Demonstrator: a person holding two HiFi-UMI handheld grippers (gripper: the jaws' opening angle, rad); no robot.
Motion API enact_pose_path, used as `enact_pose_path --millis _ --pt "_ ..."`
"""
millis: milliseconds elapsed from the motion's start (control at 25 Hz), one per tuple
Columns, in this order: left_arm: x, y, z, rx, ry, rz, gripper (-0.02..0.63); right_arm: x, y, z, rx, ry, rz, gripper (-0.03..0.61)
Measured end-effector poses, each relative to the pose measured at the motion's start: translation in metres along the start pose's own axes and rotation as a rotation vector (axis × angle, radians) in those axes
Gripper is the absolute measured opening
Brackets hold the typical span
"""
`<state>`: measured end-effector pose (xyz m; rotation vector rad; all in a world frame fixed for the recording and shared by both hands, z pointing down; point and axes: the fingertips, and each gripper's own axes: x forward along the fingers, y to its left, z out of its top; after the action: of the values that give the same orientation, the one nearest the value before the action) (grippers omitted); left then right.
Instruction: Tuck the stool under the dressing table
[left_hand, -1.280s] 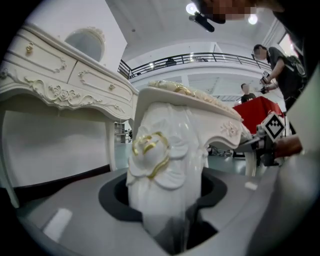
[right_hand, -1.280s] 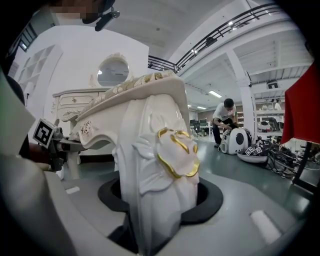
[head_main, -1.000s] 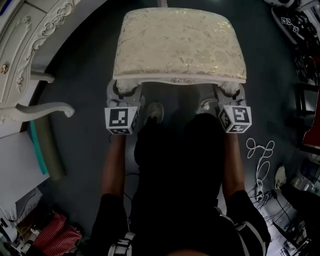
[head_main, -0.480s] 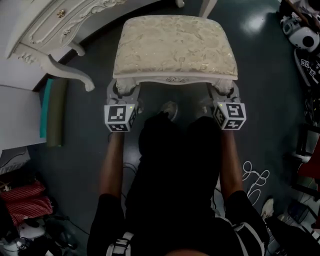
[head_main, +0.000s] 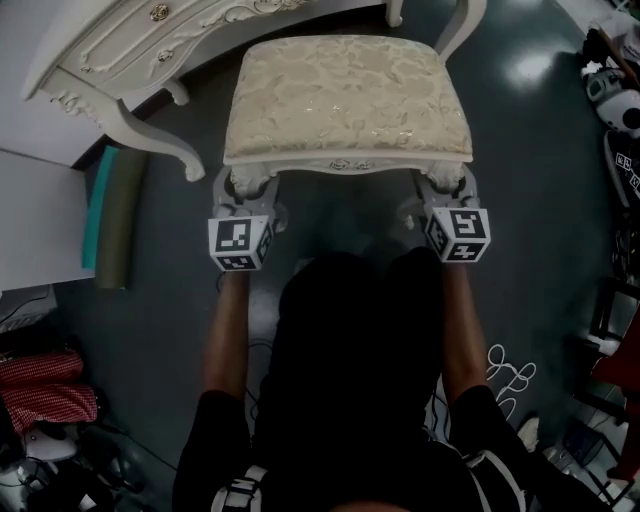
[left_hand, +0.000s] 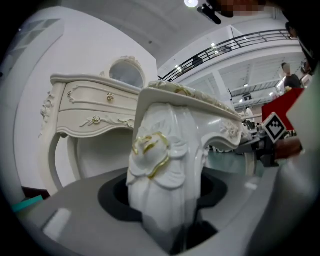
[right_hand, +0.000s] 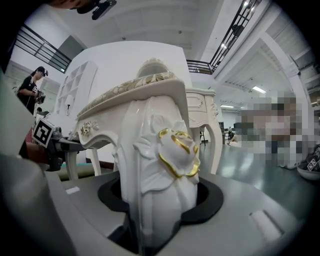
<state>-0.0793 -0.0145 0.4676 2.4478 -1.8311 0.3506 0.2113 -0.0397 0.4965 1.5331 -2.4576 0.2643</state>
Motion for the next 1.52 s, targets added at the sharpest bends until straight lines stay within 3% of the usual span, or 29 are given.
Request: enact_pose_path --millis 160,320,480,1400,1520 --pt "0.022 0.054 -0.031 -0.045 0.024 0.007 0.261 0.058 0.028 -0.005 -0.025 0.036 0.009 0.239" --pt "0.020 0.049 -0.033 -0.051 0.022 0.017 0.261 0.056 0.025 -0.006 -0.037 0.040 0.016 0.239" --pt "0.035 0.079 -0.046 -0.062 0.019 0.012 0.261 0.086 0.039 -0.009 -0.047 0.053 0.009 0.239" --pt "0.041 0.082 -0.061 -0.106 0.014 0.056 0.261 0.104 0.034 -0.001 -0.107 0.039 0.024 0.239" --pt "0.044 0.084 -0.054 -0.109 0.007 0.028 0.261 0.100 0.036 0.001 -0.096 0.055 0.003 0.239"
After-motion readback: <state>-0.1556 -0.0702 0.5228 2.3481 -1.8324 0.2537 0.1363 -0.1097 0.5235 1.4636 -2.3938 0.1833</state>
